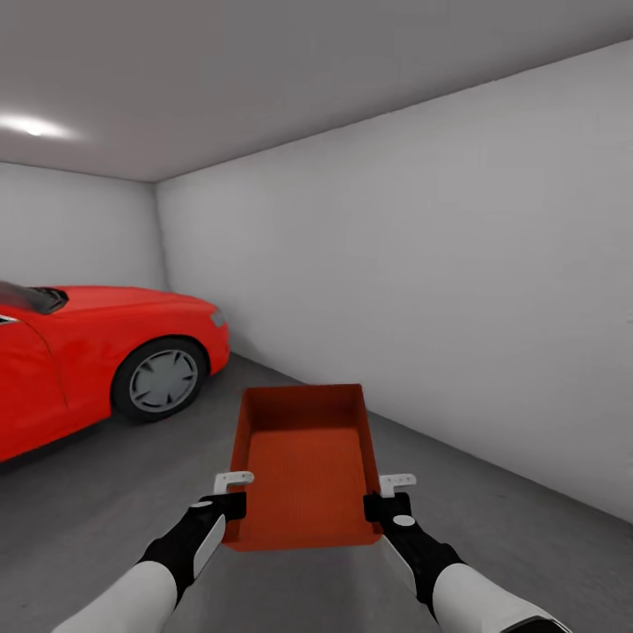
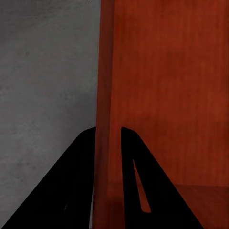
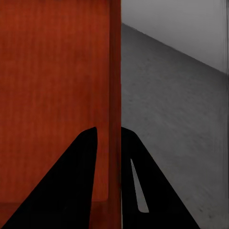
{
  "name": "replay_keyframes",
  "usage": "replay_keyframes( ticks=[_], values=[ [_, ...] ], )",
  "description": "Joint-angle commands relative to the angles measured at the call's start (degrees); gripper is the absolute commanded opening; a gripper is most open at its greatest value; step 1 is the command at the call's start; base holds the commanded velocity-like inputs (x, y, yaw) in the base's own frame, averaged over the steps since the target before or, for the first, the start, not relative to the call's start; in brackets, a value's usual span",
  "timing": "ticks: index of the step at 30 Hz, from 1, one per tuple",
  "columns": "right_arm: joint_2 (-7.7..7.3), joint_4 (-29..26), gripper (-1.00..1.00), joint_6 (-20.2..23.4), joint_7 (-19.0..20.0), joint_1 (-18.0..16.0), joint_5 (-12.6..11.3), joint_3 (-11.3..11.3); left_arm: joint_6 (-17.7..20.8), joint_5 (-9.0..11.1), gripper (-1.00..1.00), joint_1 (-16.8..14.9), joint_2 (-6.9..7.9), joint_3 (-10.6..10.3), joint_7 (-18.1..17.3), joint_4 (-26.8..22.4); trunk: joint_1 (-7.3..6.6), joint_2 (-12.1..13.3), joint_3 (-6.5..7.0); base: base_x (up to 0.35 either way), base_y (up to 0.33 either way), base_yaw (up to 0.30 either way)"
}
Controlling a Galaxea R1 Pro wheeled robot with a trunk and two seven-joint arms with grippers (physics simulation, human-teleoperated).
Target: Move the two storage containers from the living room to the garage. In the garage, place one container on the floor and stack the other container on top of it (either order is fine).
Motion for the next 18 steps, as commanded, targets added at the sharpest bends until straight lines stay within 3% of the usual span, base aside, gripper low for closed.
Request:
replay_keyframes(
  ticks=[1,18],
  values=[
    [-0.04,-0.6,-1.00,-0.3,-0.5,-0.1,0.3,-1.7,0.5,-0.5,-1.00,0.1,0.98,0.0,0.8,0.0,0.04,-0.1,-0.08,0.295,0.228,-0.287],
    [-0.04,-0.6,-1.00,-0.3,-0.5,-0.1,0.3,-1.7,0.5,-0.5,-1.00,0.1,0.98,0.0,0.8,0.0,0.04,-0.1,-0.08,0.275,0.258,-0.287]
  ],
)
